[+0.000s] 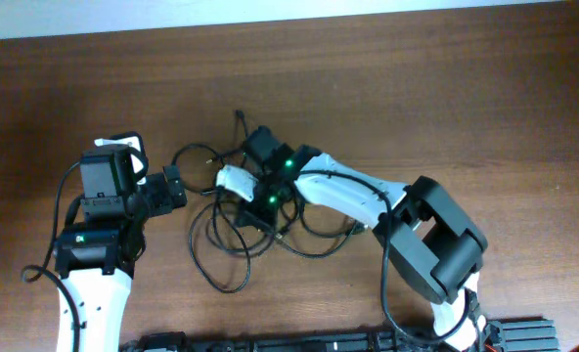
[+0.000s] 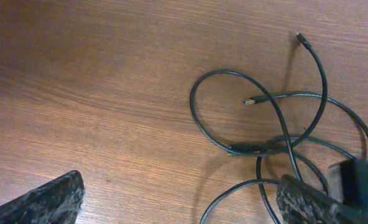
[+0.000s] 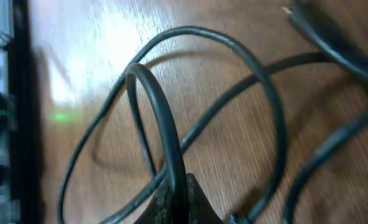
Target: Untangle cables
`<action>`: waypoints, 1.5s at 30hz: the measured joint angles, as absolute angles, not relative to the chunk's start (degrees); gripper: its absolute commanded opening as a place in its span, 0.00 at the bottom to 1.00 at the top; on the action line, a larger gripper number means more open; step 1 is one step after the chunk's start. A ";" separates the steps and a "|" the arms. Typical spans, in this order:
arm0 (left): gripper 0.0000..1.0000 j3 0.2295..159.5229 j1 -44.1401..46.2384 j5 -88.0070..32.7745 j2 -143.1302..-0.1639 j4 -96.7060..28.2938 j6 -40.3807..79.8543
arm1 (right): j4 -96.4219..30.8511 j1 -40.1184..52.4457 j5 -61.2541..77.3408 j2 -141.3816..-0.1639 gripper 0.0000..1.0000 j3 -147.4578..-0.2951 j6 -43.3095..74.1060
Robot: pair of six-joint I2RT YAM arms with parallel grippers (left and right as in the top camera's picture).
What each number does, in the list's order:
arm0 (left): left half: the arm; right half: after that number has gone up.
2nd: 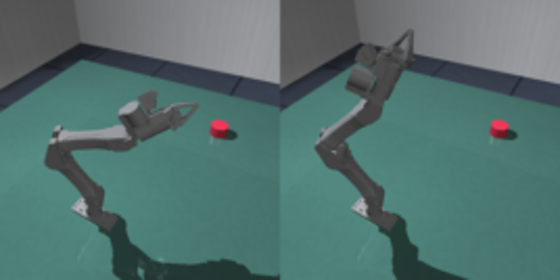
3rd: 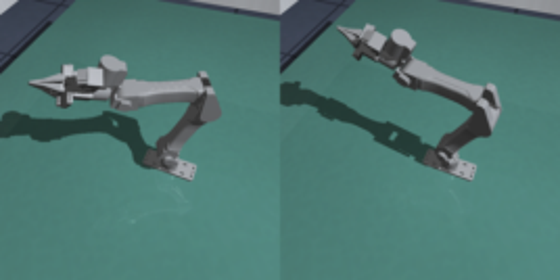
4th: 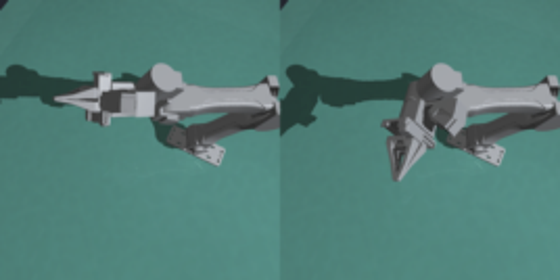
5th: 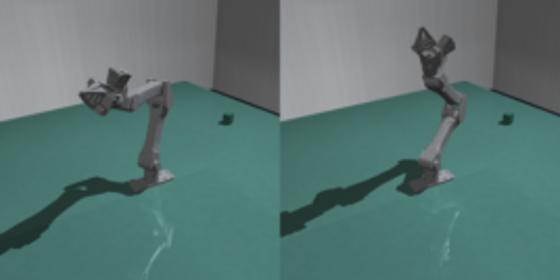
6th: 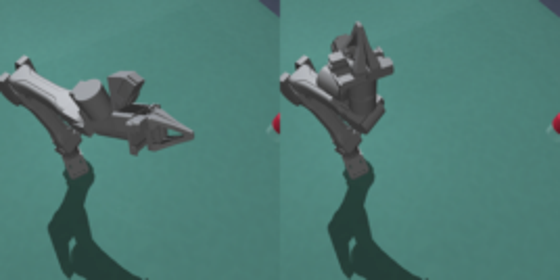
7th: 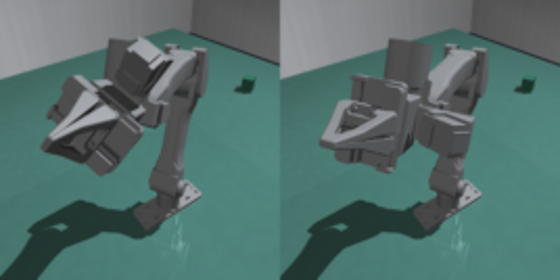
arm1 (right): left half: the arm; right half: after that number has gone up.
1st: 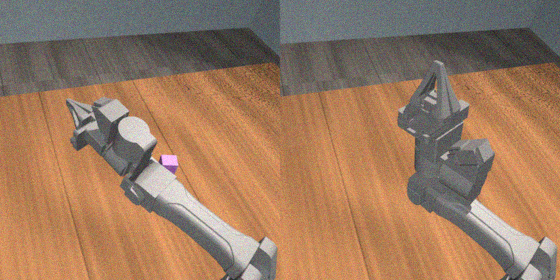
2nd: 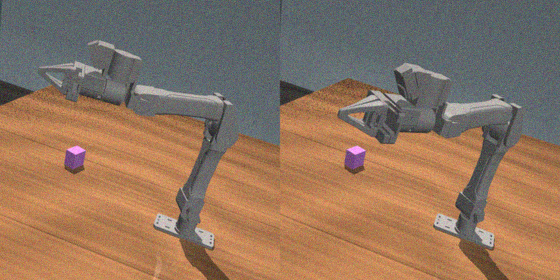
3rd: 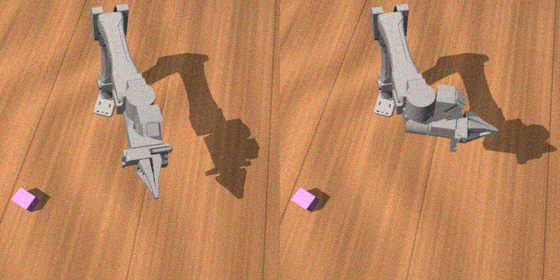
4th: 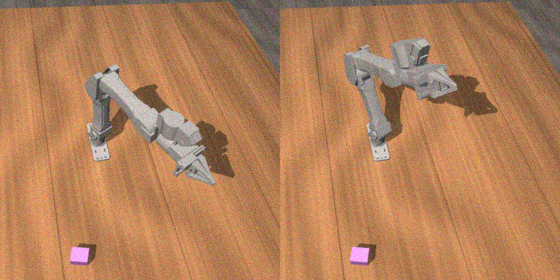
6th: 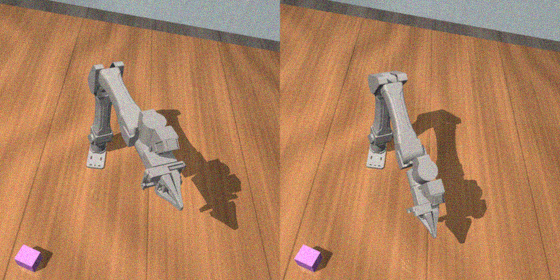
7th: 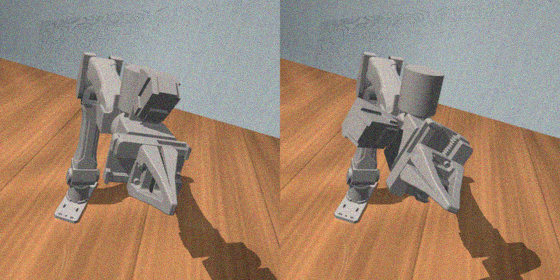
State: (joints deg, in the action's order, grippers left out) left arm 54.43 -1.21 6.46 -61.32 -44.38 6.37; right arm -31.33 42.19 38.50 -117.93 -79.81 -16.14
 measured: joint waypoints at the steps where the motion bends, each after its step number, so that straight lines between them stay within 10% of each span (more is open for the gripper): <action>1: 0.99 54.43 -1.21 6.46 -61.32 -44.36 6.37 | -31.62 40.36 40.93 -117.91 0.04 -79.81 -15.51; 9: 0.99 54.43 -1.21 6.46 -61.32 -44.40 6.37 | -34.61 21.10 56.99 -100.68 0.04 -83.31 -8.51; 20: 0.99 54.43 -1.21 6.46 -61.30 -44.38 6.37 | -28.69 19.05 25.12 -62.52 0.04 -86.43 -8.12; 33: 0.99 54.43 -1.21 6.46 -61.28 -44.36 6.37 | -16.80 18.87 -16.43 -59.61 0.04 -86.46 -25.08; 38: 0.99 54.43 -1.23 6.50 -61.23 -44.31 6.37 | -1.93 -2.37 -48.84 -67.70 0.04 -86.41 -37.17; 45: 0.99 54.43 -1.28 6.48 -61.23 -44.36 6.37 | -7.42 -34.59 -56.01 -76.62 0.04 -86.67 -23.88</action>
State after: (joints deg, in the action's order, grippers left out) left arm 54.43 -1.28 6.48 -61.23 -44.36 6.37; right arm -7.42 -34.59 -56.01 -76.62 -86.67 -23.88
